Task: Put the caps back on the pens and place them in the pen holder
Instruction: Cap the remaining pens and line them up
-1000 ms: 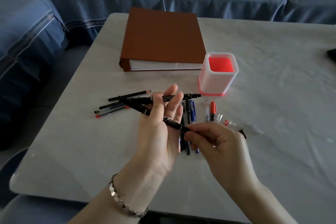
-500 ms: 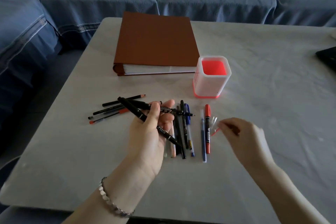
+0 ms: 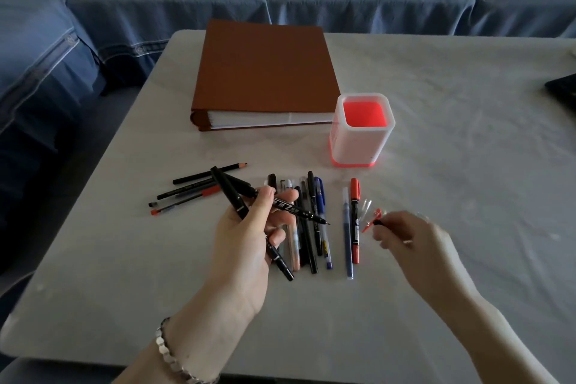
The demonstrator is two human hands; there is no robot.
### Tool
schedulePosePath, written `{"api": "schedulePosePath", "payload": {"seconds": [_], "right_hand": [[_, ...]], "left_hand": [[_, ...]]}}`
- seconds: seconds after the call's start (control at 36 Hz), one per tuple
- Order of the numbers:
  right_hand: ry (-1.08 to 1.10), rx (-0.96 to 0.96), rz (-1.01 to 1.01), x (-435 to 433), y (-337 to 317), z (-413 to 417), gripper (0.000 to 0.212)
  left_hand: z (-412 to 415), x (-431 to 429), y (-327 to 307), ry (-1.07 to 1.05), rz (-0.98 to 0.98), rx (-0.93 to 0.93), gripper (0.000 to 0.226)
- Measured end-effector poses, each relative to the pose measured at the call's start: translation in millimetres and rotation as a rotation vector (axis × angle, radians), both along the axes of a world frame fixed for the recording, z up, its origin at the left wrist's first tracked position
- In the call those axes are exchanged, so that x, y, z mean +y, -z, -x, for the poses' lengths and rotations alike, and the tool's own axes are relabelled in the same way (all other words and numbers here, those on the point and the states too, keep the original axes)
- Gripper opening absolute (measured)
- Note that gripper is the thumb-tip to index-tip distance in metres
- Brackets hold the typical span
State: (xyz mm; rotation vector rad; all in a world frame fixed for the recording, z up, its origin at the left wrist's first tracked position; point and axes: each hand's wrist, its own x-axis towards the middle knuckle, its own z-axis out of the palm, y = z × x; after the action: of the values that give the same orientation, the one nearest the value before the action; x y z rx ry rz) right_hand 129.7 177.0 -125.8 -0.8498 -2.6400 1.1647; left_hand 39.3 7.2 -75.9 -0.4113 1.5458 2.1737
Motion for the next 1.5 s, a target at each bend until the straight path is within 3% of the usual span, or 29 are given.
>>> {"api": "schedulePosePath", "payload": {"seconds": [0.08, 0.22, 0.75, 1.31, 1.5], "right_hand": [[-0.102, 0.186, 0.158, -24.1, -25.1, 1.1, 0.022], [-0.134, 0.304, 0.246, -43.0, -40.4, -0.2, 0.032], [-0.145, 0.381, 0.082, -46.5, -48.7, 2.8, 0.034], [-0.154, 0.334, 0.172, -51.7, -42.0, 1.0, 0.038], [-0.144, 0.338, 0.203, -49.1, -41.0, 2.4, 0.043]], "left_hand": [[-2.5, -0.2, -0.3, 0.018, 0.016, 0.004, 0.015], [-5.2, -0.1, -2.7, 0.044, 0.032, -0.008, 0.015], [-14.9, -2.8, -10.3, -0.030, -0.072, -0.021, 0.013], [-22.4, -0.3, -10.4, -0.002, -0.058, -0.006, 0.021], [-27.6, 1.7, -6.3, 0.043, -0.076, 0.049, 0.013]]}}
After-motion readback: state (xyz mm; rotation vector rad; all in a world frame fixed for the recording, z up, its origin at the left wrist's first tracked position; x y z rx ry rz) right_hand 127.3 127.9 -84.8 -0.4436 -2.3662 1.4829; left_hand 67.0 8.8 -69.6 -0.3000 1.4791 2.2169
